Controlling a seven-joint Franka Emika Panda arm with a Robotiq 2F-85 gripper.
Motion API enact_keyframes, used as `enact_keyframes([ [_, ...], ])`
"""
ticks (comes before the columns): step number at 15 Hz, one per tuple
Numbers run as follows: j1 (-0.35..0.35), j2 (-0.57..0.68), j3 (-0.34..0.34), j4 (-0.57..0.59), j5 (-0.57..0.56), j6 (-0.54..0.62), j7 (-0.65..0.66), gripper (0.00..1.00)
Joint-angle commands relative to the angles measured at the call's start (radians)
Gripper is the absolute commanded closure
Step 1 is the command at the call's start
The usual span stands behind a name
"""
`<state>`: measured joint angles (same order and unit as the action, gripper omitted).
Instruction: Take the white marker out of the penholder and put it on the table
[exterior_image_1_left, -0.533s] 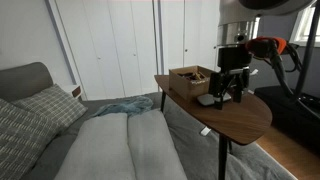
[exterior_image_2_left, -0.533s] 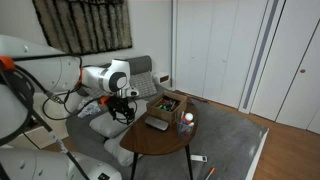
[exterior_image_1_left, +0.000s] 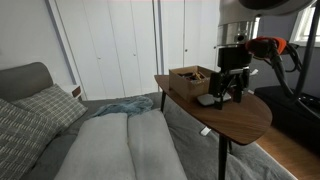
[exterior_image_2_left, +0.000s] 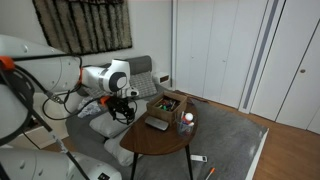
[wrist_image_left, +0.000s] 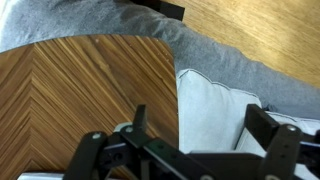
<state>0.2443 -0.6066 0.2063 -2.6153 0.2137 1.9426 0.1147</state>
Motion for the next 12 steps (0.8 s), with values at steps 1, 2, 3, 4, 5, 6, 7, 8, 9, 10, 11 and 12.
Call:
enact_keyframes([
  [1, -0.003, 0.0, 0.002, 0.001, 0.001, -0.002, -0.001, 0.0],
  [2, -0.003, 0.0, 0.002, 0.001, 0.001, -0.002, -0.001, 0.0],
  [3, -0.003, 0.0, 0.002, 0.001, 0.001, -0.002, -0.001, 0.0],
  [4, -0.003, 0.0, 0.002, 0.001, 0.001, -0.002, -0.001, 0.0],
  [5, -0.022, -0.044, -0.002, -0.017, -0.01, 0.014, 0.024, 0.0],
  [6, -0.036, -0.091, -0.01, -0.033, -0.011, 0.026, 0.044, 0.0],
  [7, -0.045, -0.096, 0.014, -0.016, -0.011, 0.045, 0.099, 0.0],
  [8, -0.054, -0.117, 0.016, -0.008, -0.009, 0.049, 0.124, 0.0],
  [9, -0.067, -0.145, 0.016, -0.006, -0.015, 0.053, 0.147, 0.0],
  [10, -0.079, -0.177, 0.015, -0.005, -0.02, 0.056, 0.167, 0.0],
  [11, -0.089, -0.202, 0.015, 0.0, -0.024, 0.069, 0.179, 0.0],
  [12, -0.102, -0.215, 0.015, 0.012, -0.039, 0.066, 0.182, 0.0],
])
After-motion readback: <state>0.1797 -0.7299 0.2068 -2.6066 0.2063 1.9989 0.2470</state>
